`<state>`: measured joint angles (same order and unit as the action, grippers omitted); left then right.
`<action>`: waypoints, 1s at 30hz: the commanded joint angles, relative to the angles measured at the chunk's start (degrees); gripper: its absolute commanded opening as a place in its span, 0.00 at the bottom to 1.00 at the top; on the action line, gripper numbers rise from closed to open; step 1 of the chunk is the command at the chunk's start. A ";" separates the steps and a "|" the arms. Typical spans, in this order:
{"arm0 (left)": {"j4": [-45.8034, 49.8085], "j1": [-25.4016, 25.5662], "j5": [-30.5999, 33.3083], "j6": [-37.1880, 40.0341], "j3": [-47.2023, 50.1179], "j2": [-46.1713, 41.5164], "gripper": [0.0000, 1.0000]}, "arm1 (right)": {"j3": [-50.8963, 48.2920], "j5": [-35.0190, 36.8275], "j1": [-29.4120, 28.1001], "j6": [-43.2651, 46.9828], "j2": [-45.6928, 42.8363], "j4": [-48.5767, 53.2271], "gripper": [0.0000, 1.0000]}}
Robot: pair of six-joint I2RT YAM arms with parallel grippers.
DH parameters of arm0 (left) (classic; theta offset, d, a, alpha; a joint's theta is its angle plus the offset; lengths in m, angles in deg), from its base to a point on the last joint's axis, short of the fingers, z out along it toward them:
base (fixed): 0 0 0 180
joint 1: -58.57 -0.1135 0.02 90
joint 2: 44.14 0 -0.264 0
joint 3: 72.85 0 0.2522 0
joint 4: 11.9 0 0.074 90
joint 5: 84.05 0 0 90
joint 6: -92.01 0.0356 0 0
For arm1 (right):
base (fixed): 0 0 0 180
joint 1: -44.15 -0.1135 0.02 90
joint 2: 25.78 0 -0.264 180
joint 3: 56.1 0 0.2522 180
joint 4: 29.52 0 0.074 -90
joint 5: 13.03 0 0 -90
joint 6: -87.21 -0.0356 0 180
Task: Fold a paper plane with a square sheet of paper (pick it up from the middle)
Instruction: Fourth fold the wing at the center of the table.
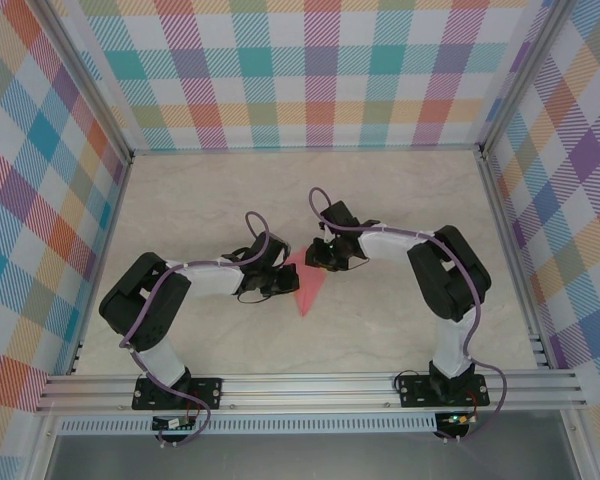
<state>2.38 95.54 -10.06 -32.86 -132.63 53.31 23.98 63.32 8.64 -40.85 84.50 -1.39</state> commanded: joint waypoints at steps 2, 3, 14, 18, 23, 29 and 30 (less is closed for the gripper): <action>3.62 0.21 -0.32 1.43 -0.56 0.59 0.00 | -1.67 -2.35 0.00 0.62 0.28 2.53 0.28; 3.46 0.21 -0.25 1.16 -0.57 0.47 0.00 | -2.64 -2.05 0.00 0.28 -0.20 2.74 0.27; 1.72 1.17 -0.34 -1.02 0.12 -1.92 0.00 | -14.94 -6.87 -1.77 -8.04 -8.35 -0.89 0.27; 2.01 1.51 -0.05 -1.03 0.67 -2.04 0.00 | -14.94 -3.85 -2.19 -8.51 -12.54 0.98 0.28; 2.36 1.69 0.18 -1.07 1.20 -2.37 0.00 | -10.60 6.12 -2.15 -6.15 -16.59 7.00 0.32; 2.47 1.85 0.55 -1.38 1.70 -2.88 0.00 | -10.55 0.03 -2.75 -8.17 -15.45 4.08 0.33; 2.31 1.88 0.54 -1.37 1.68 -2.94 0.00 | -10.89 -1.08 -3.14 -9.11 -14.79 3.00 0.33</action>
<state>3.30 96.78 -9.86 -33.52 -131.95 52.11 12.86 65.15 6.46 -48.09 68.44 2.02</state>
